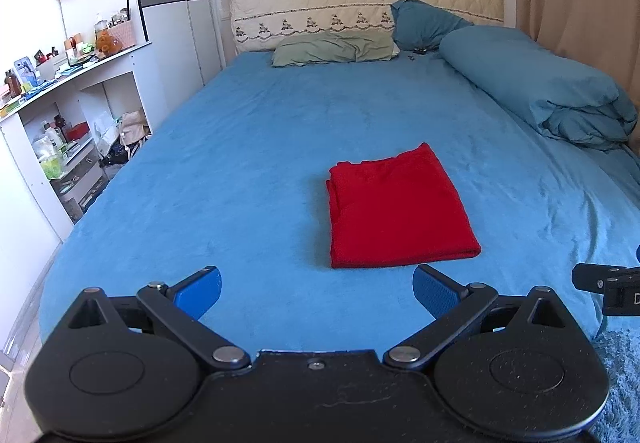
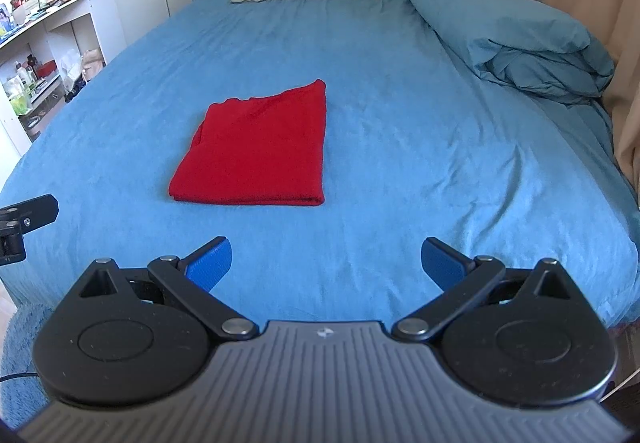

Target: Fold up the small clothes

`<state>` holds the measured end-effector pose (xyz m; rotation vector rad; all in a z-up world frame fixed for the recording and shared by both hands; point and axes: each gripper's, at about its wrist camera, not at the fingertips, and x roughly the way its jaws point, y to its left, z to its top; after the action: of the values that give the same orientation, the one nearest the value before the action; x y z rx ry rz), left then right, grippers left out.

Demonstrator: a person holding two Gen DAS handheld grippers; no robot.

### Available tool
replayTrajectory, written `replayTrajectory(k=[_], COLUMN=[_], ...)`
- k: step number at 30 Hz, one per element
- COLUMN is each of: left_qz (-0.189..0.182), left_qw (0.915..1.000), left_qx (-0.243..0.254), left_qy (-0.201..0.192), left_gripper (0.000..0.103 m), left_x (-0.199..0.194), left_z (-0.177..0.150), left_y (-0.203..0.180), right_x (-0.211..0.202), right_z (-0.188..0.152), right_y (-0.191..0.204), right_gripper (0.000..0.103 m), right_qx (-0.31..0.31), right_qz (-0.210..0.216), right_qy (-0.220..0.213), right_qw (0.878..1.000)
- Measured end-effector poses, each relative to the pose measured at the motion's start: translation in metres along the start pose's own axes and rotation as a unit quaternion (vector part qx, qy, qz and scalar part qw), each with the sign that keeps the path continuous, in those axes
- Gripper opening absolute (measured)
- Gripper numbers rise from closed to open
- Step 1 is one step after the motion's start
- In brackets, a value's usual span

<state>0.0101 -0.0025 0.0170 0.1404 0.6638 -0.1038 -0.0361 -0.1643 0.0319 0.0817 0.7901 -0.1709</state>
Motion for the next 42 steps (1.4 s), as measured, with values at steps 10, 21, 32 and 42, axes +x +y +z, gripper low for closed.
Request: replayTrajectory(k=[10, 21, 32, 42], left_qz=[0.001, 0.0, -0.001, 0.0], left_qw=[1.0, 1.0, 1.0, 1.0], left_qx=[-0.002, 0.0, -0.001, 0.0], left_qy=[-0.005, -0.008, -0.008, -0.008], left_gripper=[0.103, 0.103, 0.103, 0.103], left_x=[-0.0028, -0.0051, -0.006, -0.0064], left_z=[0.001, 0.0019, 0.0028, 0.003], left_y=[-0.0027, -0.0007, 0.0004, 0.0003], right_x=[0.002, 0.003, 0.0042, 0.0043], right_z=[-0.0019, -0.0021, -0.0043, -0.0041], right_y=[-0.0011, -0.0035, -0.0028, -0.0035], right_gripper=[0.103, 0.103, 0.103, 0.103], right_qx=[0.001, 0.001, 0.002, 0.002], right_qz=[-0.002, -0.002, -0.003, -0.002], right_qy=[0.001, 0.001, 0.003, 0.002], right_qw=[1.0, 1.0, 1.0, 1.0])
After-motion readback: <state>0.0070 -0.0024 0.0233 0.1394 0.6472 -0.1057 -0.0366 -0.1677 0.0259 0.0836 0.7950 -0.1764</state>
